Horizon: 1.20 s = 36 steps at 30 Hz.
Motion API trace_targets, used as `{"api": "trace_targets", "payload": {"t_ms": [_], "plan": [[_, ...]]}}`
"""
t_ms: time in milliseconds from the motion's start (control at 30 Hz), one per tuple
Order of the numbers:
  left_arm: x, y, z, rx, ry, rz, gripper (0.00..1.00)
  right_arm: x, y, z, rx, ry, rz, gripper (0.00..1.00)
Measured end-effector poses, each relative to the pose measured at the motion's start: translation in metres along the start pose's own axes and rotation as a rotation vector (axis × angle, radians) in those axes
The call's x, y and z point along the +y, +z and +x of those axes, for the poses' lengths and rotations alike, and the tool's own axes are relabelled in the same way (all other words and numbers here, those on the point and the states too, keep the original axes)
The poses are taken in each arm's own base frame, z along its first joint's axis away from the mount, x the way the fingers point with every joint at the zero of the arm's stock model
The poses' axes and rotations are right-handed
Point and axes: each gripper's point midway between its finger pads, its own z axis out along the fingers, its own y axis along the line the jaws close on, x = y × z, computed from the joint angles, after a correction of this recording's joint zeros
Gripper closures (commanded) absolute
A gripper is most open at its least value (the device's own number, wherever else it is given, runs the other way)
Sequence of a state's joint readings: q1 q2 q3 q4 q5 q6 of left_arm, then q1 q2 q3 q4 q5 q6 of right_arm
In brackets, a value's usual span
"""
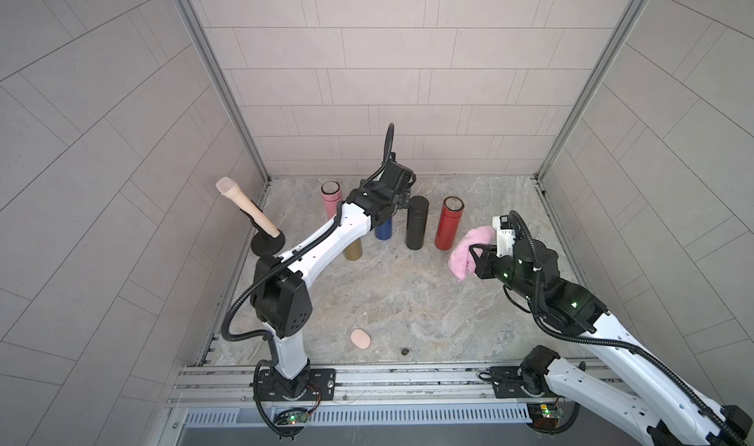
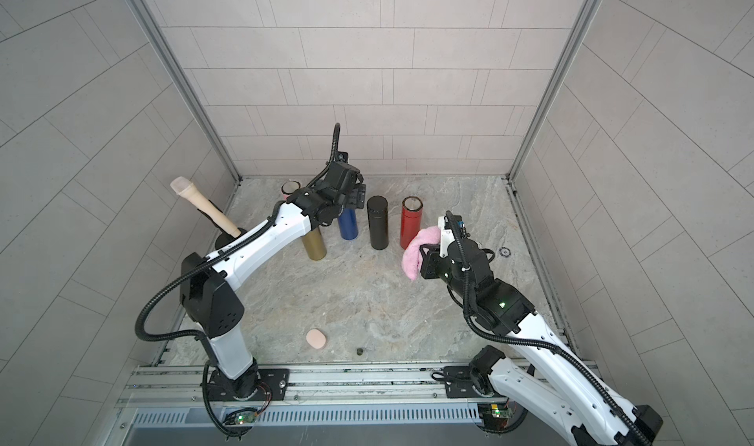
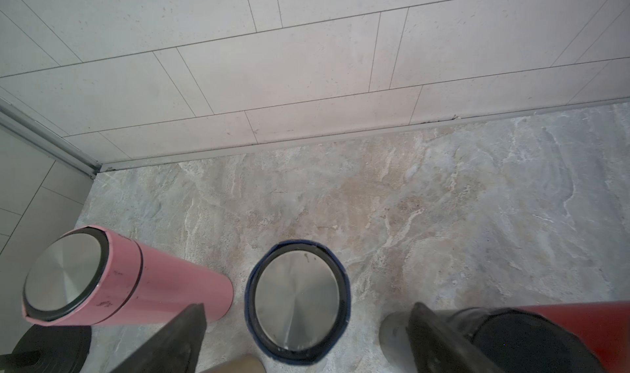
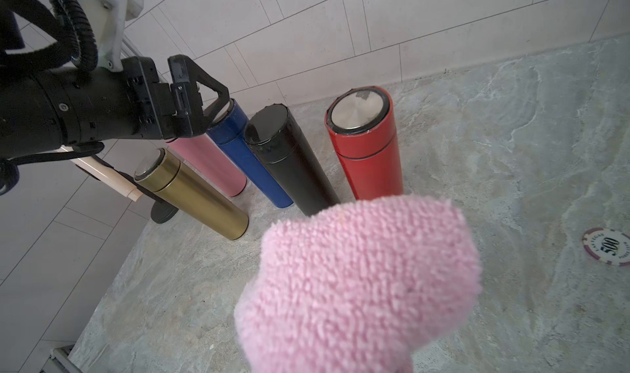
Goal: Wipe the surface of the thermos
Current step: Pick up the thermos from the center of the board.
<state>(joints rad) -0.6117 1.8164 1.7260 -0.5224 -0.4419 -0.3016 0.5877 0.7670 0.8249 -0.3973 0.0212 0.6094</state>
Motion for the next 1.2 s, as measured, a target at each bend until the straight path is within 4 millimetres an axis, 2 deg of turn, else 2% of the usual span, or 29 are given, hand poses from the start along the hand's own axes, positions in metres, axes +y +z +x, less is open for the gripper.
{"api": "trace_targets", "payload": {"t_ms": [267, 467, 733, 867, 1067, 1167, 1200], "plan": [[0.011, 0.024, 0.009, 0.046, -0.059, 0.005, 0.08, -0.004, 0.006, 0.005, 0.023, -0.001, 0.019, 1.0], [0.007, 0.033, 0.009, 0.045, -0.084, 0.032, 0.11, -0.005, 0.01, 0.007, 0.035, -0.003, 0.026, 1.0], [0.002, 0.054, 0.042, 0.12, -0.055, 0.022, 0.1, -0.004, 0.01, 0.008, 0.039, -0.003, 0.023, 1.0], [0.001, 0.058, 0.046, 0.127, -0.051, 0.02, 0.12, -0.005, 0.01, 0.007, 0.038, -0.001, 0.025, 1.0], [-0.003, 0.066, 0.049, 0.126, -0.048, 0.022, 0.31, -0.005, 0.011, 0.008, 0.04, 0.0, 0.025, 1.0], [-0.007, 0.068, 0.046, 0.112, -0.06, 0.038, 0.49, -0.005, 0.011, 0.008, 0.042, 0.0, 0.024, 1.0], [-0.007, 0.069, 0.046, 0.111, -0.06, 0.04, 0.6, -0.005, 0.011, 0.008, 0.042, 0.0, 0.023, 1.0]]}}
